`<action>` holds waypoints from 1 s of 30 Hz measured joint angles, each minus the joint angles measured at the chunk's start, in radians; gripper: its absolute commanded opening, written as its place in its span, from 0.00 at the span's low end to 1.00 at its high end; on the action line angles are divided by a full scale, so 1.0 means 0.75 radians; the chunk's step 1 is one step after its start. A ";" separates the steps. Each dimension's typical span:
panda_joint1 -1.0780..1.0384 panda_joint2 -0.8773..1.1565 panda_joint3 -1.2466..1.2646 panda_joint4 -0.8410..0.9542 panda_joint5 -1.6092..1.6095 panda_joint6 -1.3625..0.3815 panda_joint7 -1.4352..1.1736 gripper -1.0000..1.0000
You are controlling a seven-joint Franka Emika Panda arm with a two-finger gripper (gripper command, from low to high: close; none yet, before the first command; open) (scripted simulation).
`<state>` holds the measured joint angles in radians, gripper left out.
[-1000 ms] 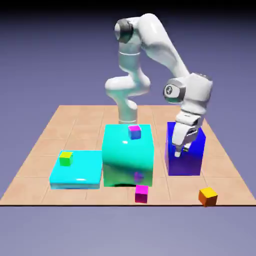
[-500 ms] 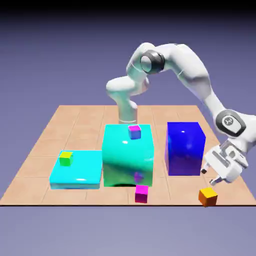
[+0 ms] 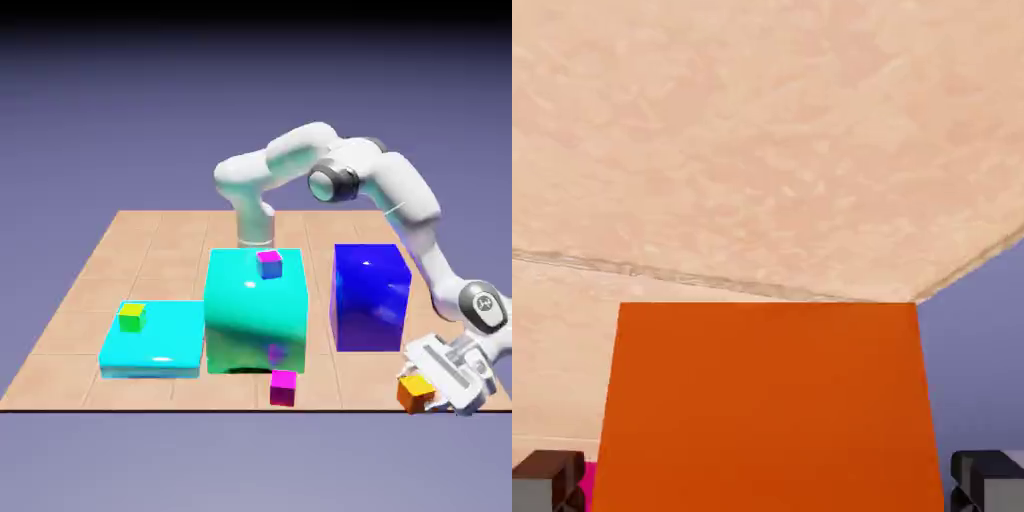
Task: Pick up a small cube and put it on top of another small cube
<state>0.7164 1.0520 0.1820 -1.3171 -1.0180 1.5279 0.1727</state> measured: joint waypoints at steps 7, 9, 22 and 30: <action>-0.210 0.009 -0.020 0.191 0.354 -0.281 0.189 0.00; -0.299 0.018 -0.033 0.238 0.470 -0.353 0.268 0.00; -0.803 0.037 -0.107 0.406 1.115 -0.693 0.714 0.00; -0.840 -0.094 -0.098 0.031 1.118 -0.454 0.746 1.00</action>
<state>0.0868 0.9812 0.1088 -1.2936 -0.1792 1.1871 0.7320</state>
